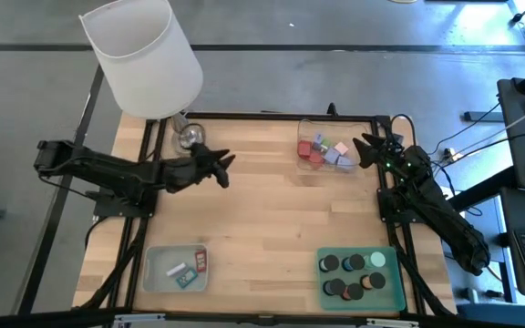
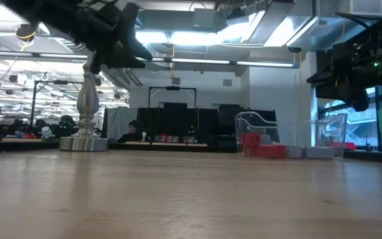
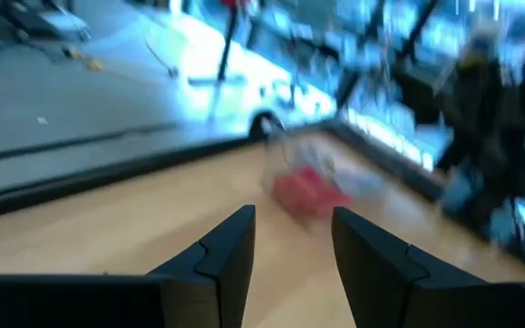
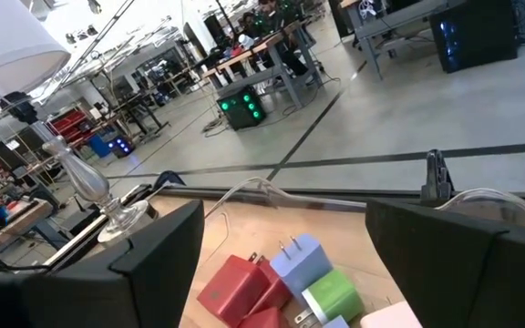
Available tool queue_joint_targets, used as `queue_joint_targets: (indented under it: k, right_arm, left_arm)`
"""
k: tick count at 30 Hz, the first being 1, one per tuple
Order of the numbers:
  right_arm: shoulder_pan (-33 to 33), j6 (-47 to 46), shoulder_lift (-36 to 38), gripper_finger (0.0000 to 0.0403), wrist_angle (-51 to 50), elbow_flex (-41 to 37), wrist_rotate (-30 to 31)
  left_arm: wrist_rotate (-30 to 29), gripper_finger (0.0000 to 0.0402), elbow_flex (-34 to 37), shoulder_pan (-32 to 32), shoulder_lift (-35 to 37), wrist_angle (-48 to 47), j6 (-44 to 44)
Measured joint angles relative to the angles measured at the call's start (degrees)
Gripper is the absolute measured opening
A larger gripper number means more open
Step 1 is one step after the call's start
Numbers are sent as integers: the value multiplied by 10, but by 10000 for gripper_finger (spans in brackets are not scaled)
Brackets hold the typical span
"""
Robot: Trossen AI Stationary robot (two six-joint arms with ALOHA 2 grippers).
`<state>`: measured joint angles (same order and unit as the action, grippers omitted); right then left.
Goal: Pick & Place Office items
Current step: Return to Home Position
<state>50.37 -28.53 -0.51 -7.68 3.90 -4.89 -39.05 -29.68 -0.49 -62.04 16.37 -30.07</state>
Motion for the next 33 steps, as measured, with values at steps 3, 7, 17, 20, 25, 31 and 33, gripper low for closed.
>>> queue_joint_targets:
  k: [3,7,17,20,25,31,33]
  right_arm:
    - [0,5,0,307,0,0,0]
    - [0,5,0,307,0,0,0]
    - [0,5,0,307,0,1,0]
    - [0,5,0,307,0,1,0]
    - [0,5,0,307,0,1,0]
    - [0,5,0,307,0,1,0]
    - [0,5,0,307,0,1,0]
  left_arm:
    - [-19,143,57,6,17,116,17]
    - [-5,143,115,21,69,181,39]
    - [1,143,192,51,228,174,97]
    - [1,143,215,58,265,160,97]
    - [2,143,236,68,310,129,86]
    - [10,143,259,70,342,105,78]
    - [8,143,259,70,347,82,69]
